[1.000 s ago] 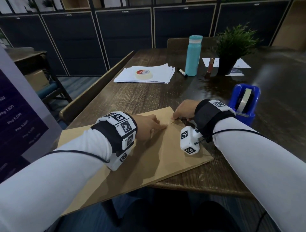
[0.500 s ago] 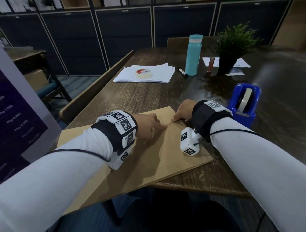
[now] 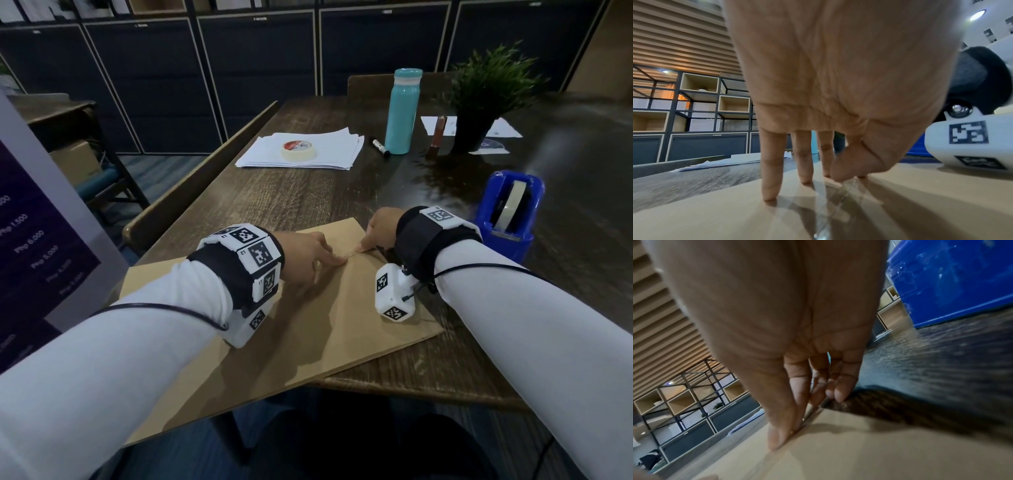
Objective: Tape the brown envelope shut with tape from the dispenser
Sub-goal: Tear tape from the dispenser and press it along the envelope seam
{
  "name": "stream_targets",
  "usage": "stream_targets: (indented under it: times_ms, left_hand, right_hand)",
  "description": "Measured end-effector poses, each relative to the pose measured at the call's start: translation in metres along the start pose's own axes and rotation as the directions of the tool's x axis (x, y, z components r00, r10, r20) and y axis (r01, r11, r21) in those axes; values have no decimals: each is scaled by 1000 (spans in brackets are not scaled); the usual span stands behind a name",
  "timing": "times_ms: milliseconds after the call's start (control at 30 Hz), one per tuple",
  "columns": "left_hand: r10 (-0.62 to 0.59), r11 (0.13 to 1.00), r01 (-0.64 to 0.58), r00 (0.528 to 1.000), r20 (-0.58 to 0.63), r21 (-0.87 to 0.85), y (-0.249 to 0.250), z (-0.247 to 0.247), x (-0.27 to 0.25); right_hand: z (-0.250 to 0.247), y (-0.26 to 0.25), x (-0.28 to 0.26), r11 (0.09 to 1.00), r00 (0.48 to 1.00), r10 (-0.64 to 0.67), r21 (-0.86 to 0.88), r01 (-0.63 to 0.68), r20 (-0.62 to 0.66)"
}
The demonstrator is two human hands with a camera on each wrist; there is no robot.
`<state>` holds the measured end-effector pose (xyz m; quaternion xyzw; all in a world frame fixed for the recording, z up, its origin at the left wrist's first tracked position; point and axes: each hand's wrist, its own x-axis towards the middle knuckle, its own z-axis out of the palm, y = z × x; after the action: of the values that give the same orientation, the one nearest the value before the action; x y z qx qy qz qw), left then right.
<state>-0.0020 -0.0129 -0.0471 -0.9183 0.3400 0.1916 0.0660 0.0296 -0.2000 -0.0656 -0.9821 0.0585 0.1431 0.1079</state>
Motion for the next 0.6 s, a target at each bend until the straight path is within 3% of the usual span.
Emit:
stream_targets:
  times_ms: [467, 600]
  left_hand:
    - [-18, 999, 18, 1000, 0, 33, 5, -9, -5]
    - [-61, 993, 62, 998, -10, 102, 12, -15, -2]
  right_hand:
    - [-7, 4, 2, 990, 990, 138, -47, -136, 38]
    - [-9, 6, 1, 981, 985, 138, 126, -151, 104]
